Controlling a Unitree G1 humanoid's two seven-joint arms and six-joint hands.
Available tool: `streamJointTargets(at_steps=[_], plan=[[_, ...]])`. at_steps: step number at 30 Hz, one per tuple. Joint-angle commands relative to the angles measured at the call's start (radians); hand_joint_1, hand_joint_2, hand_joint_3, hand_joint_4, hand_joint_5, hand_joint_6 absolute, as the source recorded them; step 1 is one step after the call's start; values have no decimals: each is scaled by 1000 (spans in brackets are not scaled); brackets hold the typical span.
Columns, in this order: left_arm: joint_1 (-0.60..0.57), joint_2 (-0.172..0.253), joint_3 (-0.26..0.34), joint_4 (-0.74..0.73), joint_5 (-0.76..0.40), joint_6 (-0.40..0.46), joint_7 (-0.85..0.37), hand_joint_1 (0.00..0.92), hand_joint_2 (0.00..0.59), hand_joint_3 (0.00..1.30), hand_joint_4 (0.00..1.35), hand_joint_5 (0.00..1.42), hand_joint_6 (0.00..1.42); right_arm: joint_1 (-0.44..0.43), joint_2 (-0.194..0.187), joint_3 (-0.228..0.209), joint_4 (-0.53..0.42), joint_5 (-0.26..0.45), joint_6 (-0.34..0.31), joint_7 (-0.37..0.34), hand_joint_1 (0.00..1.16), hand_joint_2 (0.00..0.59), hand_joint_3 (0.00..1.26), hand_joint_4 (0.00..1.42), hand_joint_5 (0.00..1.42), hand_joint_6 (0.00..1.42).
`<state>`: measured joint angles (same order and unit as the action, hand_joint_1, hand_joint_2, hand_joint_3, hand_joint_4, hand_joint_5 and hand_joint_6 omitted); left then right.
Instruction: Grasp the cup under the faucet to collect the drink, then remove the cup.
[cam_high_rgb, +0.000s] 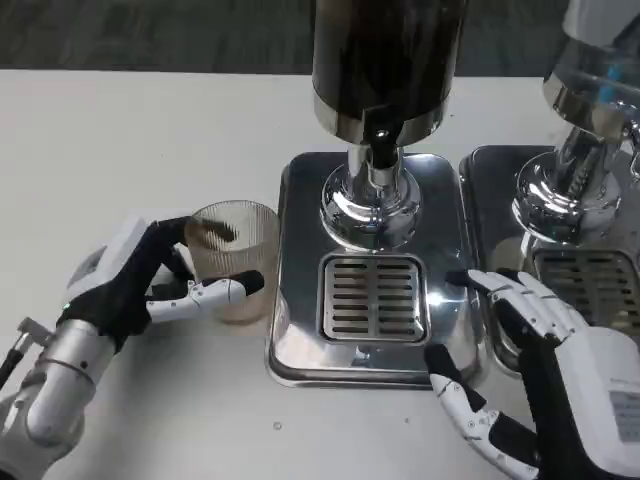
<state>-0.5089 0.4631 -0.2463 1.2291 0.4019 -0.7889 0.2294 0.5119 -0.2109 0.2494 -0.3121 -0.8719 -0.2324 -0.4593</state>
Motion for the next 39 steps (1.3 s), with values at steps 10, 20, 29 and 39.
streamJointTargets(at_steps=[10, 20, 29, 39], plan=[[60, 10, 42, -34, -15, -77, 101, 437, 141, 630, 733, 982, 1193, -14, -6, -14, 11, 27, -26, -10, 397, 382, 317, 291, 195, 250], [68, 21, 119, -93, -28, -153, 101, 435, 136, 635, 735, 983, 1199, -25, -5, -15, 25, 35, -35, -14, 397, 384, 317, 294, 195, 250], [32, -12, 99, -105, 1, -160, 64, 433, 134, 638, 735, 987, 1206, -24, -1, -17, 28, 36, -39, -22, 397, 386, 317, 294, 204, 250], [-35, -87, 11, -67, 72, -109, 46, 429, 131, 638, 735, 986, 1202, -3, 15, -10, 17, 24, -32, -46, 398, 382, 317, 294, 208, 232]])
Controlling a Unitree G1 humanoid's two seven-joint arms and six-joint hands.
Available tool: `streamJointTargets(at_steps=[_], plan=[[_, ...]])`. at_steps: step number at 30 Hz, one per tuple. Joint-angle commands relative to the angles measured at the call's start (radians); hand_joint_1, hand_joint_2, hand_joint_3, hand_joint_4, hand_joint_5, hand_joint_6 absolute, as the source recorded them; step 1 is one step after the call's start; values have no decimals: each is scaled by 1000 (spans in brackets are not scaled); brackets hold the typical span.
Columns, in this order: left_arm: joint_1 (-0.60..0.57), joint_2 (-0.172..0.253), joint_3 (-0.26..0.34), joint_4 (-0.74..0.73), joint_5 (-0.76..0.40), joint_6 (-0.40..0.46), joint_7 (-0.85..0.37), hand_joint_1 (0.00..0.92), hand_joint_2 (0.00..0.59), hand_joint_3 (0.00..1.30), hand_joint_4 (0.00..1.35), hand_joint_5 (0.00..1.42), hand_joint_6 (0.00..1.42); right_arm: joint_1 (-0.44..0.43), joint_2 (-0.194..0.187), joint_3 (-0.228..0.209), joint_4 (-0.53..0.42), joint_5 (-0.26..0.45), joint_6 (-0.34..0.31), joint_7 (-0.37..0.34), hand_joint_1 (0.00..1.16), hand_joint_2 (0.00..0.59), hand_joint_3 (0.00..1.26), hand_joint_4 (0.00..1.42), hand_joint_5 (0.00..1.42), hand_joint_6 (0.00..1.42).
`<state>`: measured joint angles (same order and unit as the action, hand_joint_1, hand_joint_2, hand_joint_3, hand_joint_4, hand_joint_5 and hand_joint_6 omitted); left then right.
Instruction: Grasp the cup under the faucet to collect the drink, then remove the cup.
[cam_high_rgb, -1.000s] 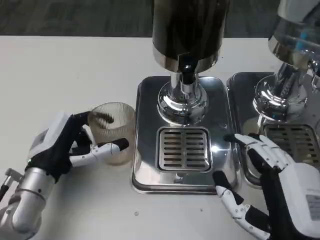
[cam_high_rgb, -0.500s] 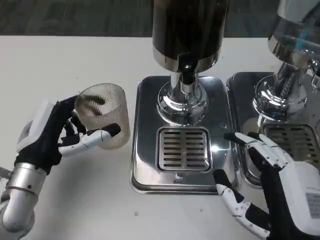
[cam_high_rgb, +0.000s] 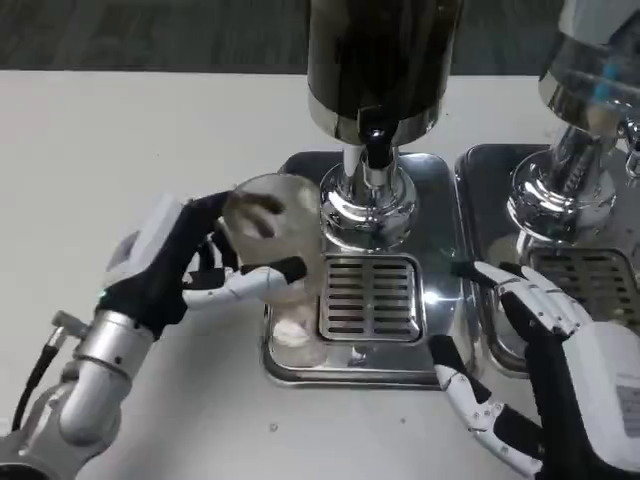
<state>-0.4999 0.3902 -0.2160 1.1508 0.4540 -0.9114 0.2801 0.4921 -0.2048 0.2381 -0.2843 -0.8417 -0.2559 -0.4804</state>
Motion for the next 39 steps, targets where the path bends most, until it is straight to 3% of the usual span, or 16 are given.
streamJointTargets(at_steps=[1, 12, 18, 20, 29, 39], plan=[[-48, -17, -22, 15, 23, 15, -6, 423, 133, 638, 735, 976, 1195, 19, 10, 4, -12, -9, -7, -28, 398, 382, 317, 294, 209, 232], [-125, -83, -88, 65, 60, 85, -53, 389, 133, 608, 689, 934, 1127, 53, 41, 16, -24, -42, 2, -61, 398, 382, 318, 294, 209, 232], [-150, -102, -105, 72, 69, 100, -90, 305, 145, 512, 574, 798, 1046, 64, 50, 20, -28, -48, 6, -69, 390, 388, 323, 294, 210, 231], [-159, -106, -115, 72, 72, 103, -103, 283, 140, 472, 529, 746, 961, 67, 52, 22, -29, -49, 7, -71, 388, 389, 324, 294, 210, 231], [-159, -99, -123, 61, 67, 93, -120, 225, 121, 370, 407, 556, 596, 78, 57, 26, -28, -47, 7, -75, 382, 390, 325, 294, 218, 237], [-143, -65, -114, 31, 60, 87, -121, 146, 75, 241, 231, 396, 379, 63, 43, 22, -23, -28, 0, -56, 379, 390, 326, 294, 231, 247]])
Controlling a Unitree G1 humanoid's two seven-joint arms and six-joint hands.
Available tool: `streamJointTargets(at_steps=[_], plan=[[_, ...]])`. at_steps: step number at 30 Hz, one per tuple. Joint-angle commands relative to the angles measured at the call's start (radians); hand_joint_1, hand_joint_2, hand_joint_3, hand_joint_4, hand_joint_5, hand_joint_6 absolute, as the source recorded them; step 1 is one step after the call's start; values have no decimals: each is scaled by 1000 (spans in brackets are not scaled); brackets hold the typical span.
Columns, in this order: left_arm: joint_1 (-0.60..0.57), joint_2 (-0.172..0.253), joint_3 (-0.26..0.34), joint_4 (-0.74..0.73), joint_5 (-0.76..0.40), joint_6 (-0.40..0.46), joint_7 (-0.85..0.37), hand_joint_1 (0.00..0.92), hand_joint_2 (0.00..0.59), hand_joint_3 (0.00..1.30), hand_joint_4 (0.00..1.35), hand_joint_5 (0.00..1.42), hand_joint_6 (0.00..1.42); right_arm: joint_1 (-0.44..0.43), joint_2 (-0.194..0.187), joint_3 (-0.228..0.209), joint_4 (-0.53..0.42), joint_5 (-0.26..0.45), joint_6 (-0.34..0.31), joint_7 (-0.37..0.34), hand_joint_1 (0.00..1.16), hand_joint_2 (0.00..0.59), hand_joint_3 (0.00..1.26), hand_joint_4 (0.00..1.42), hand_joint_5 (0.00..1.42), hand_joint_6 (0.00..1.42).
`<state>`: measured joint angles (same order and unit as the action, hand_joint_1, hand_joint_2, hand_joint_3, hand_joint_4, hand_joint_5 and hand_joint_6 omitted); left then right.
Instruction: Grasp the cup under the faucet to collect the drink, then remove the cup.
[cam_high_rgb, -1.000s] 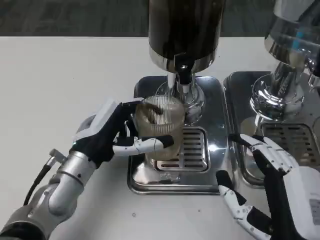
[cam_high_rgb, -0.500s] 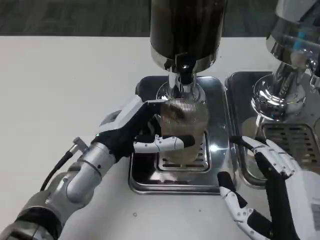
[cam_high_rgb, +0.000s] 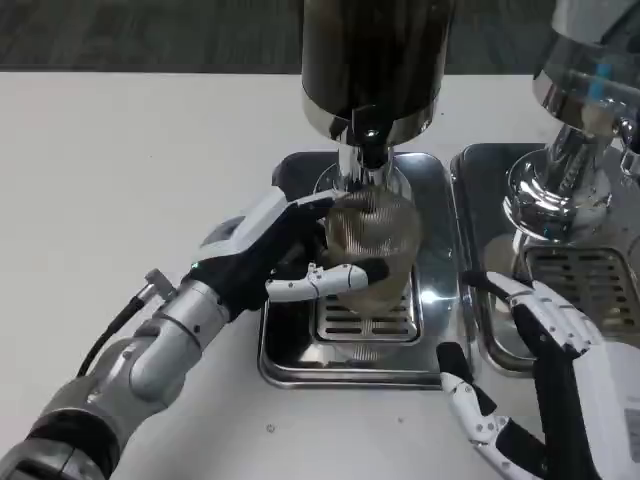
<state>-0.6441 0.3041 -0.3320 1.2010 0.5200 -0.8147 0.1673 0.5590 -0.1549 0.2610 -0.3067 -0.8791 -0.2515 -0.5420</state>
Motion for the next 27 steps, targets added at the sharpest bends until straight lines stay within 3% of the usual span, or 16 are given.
streamJointTargets(at_steps=[1, 6, 13, 16, 20, 23, 27], plan=[[4, 24, 2, -23, -6, -11, -9, 132, 71, 219, 207, 378, 356, -5, -8, -1, -1, 11, -4, 7, 379, 390, 326, 294, 232, 248], [29, 53, 17, -61, -29, -38, -24, 104, 62, 119, 91, 279, 269, -12, -11, 3, 3, 19, -5, 11, 377, 390, 326, 294, 235, 260], [110, 109, 85, -173, -122, -107, -65, 83, 63, 113, 93, 266, 261, -12, -4, 7, 8, 25, -9, 1, 382, 386, 326, 294, 236, 263], [163, 138, 125, -247, -179, -132, -99, 9, 86, 133, 138, 285, 289, -15, 0, 8, 13, 32, -10, -2, 385, 385, 326, 294, 236, 264], [254, 172, 210, -365, -343, -162, -191, 0, 104, 205, 212, 327, 324, -33, -2, 9, 26, 49, -15, 5, 388, 383, 326, 294, 240, 264], [308, 197, 267, -470, -470, -161, -271, 0, 121, 328, 317, 368, 321, -49, -7, 8, 36, 65, -20, 13, 390, 383, 326, 294, 243, 265], [337, 211, 317, -596, -701, -93, -453, 0, 126, 438, 415, 410, 300, -65, -16, 7, 44, 80, -23, 22, 392, 382, 326, 294, 240, 265]])
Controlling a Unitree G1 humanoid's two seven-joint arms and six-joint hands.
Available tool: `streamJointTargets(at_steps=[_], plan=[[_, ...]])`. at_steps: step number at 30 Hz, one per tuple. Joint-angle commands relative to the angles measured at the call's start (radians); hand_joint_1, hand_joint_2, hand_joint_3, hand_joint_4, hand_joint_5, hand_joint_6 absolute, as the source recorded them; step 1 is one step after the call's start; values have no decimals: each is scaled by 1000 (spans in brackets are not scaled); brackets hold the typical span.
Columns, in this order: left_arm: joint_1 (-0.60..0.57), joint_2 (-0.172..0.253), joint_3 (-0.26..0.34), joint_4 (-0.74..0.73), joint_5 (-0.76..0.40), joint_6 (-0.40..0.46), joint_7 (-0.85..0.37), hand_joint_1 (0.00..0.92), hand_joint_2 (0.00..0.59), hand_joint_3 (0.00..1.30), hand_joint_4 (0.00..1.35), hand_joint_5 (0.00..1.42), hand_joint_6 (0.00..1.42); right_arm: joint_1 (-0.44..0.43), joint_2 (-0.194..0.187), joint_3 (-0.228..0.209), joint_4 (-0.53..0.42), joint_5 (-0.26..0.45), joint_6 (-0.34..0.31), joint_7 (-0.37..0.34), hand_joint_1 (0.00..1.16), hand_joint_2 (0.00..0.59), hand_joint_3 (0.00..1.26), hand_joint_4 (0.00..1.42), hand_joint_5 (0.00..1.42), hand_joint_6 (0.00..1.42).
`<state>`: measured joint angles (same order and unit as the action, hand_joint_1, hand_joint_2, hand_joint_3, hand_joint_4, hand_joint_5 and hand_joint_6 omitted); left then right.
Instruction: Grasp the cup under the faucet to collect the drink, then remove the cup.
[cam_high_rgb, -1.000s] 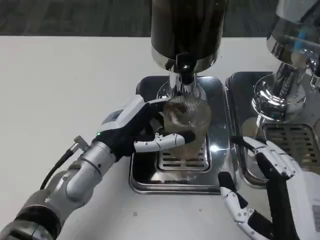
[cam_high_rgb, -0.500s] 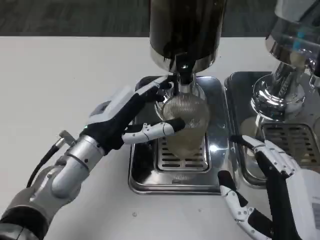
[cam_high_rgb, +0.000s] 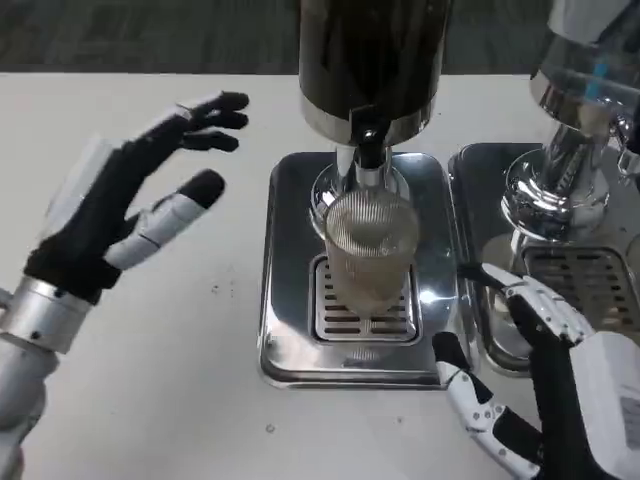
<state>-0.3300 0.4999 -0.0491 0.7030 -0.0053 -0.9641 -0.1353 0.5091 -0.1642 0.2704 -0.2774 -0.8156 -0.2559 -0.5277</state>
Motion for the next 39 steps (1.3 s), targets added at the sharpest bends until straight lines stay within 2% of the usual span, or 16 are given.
streamJointTargets(at_steps=[1, 5, 8, 10, 12, 17, 22, 31, 34, 39], plan=[[21, 21, 44, -137, -261, 96, -224, 0, 128, 455, 431, 416, 300, -21, -10, -3, 17, 21, -21, 11, 392, 382, 326, 294, 238, 265], [-2, 29, 91, -252, -491, 261, -464, 0, 103, 416, 441, 404, 262, -38, -18, -5, 27, 38, -27, 25, 395, 382, 326, 294, 223, 259], [-45, 43, 108, -299, -610, 440, -655, 0, 83, 354, 358, 337, 194, -44, -20, -9, 34, 48, -32, 31, 395, 382, 326, 294, 222, 256], [-69, 42, 119, -309, -652, 535, -742, 0, 72, 298, 309, 311, 172, -46, -20, -8, 37, 49, -34, 31, 396, 382, 326, 294, 222, 254], [-107, 31, 120, -312, -693, 666, -826, 0, 67, 244, 251, 278, 156, -47, -21, -10, 40, 52, -37, 31, 396, 382, 326, 294, 221, 253], [-174, -9, 136, -290, -722, 872, -928, 0, 63, 183, 189, 214, 100, -45, -14, -9, 46, 55, -36, 21, 393, 383, 326, 294, 221, 252], [-226, -71, 163, -245, -688, 925, -933, 0, 62, 175, 159, 181, 78, -35, -5, -8, 49, 52, -38, 9, 384, 383, 326, 294, 221, 251], [-290, -162, 176, -143, -598, 919, -936, 0, 60, 168, 133, 162, 51, -17, 8, -1, 43, 44, -30, -7, 374, 382, 326, 294, 227, 251], [-316, -173, 169, -93, -563, 922, -958, 0, 61, 154, 114, 151, 42, -11, 11, 0, 41, 44, -27, -12, 372, 382, 326, 294, 229, 251], [-354, -184, 160, 5, -491, 880, -981, 0, 61, 141, 101, 141, 40, -1, 21, 5, 38, 39, -24, -20, 369, 382, 326, 294, 231, 251]])
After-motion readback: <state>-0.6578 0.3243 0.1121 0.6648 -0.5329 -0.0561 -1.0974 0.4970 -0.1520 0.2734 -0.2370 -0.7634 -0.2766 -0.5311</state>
